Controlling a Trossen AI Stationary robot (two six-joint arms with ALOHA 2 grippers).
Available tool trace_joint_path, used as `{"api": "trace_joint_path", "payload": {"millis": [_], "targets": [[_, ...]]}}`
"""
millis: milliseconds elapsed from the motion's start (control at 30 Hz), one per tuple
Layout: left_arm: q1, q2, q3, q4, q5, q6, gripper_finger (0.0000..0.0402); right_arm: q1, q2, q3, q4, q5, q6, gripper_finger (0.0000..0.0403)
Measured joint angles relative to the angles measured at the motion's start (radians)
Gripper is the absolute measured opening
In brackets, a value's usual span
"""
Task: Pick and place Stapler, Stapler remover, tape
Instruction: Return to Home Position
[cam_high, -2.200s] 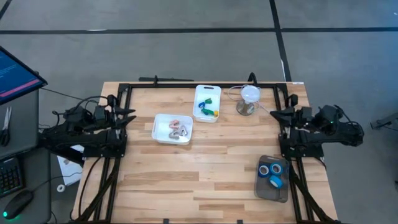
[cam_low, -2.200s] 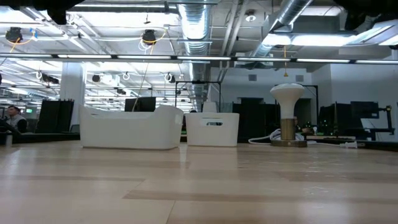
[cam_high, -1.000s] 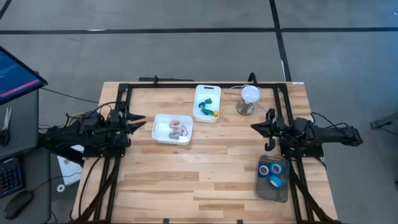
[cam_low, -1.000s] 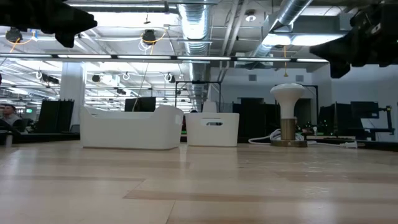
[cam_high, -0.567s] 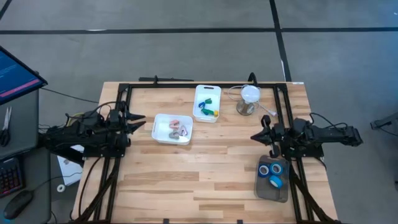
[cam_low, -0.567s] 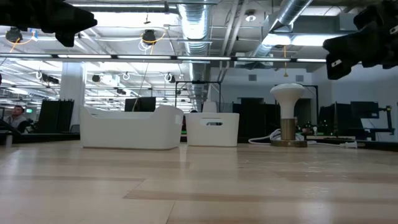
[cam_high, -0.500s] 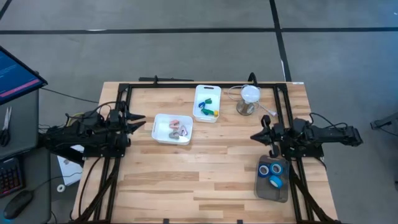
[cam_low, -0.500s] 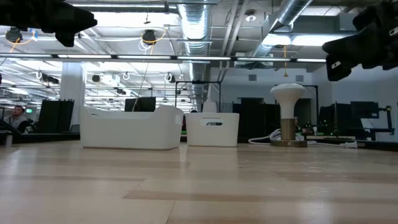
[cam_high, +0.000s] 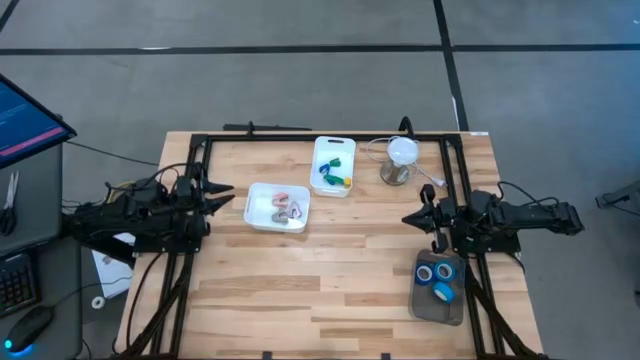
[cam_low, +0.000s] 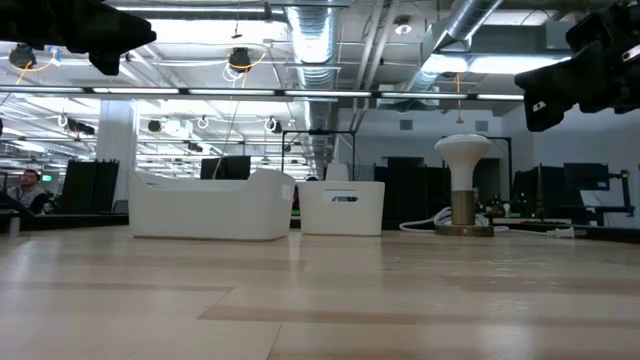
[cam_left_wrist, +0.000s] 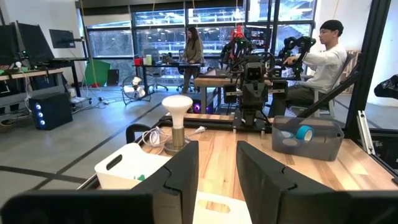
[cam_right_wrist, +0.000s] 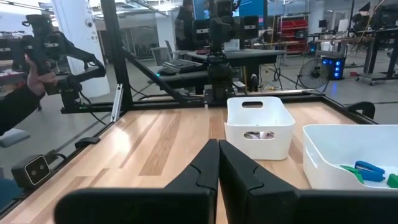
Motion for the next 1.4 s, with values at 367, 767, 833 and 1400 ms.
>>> {"api": "trace_joint_path", "payload": {"millis": [367,767,833,1400], "targets": [[0.000,0.000,0.000,0.000,0.000,0.002,0.0099,0.000,0.000,0.000,-0.002,0.007,0.000,0.0001],[0.000,0.000,-0.181,0.304,0.210,0.046,0.0099,-0.002,0.001,-0.001,-0.005,0.019,-0.001,0.0001],[0.000,0.000,-0.223,0.382,0.209,0.026,0.0099,-0.002,0.001,-0.001,-0.005,0.019,0.000,0.0001],[0.000,0.001,-0.297,0.342,0.209,-0.022,0.0099,-0.002,0.001,-0.001,-0.005,0.019,-0.002,0.0001]]}}
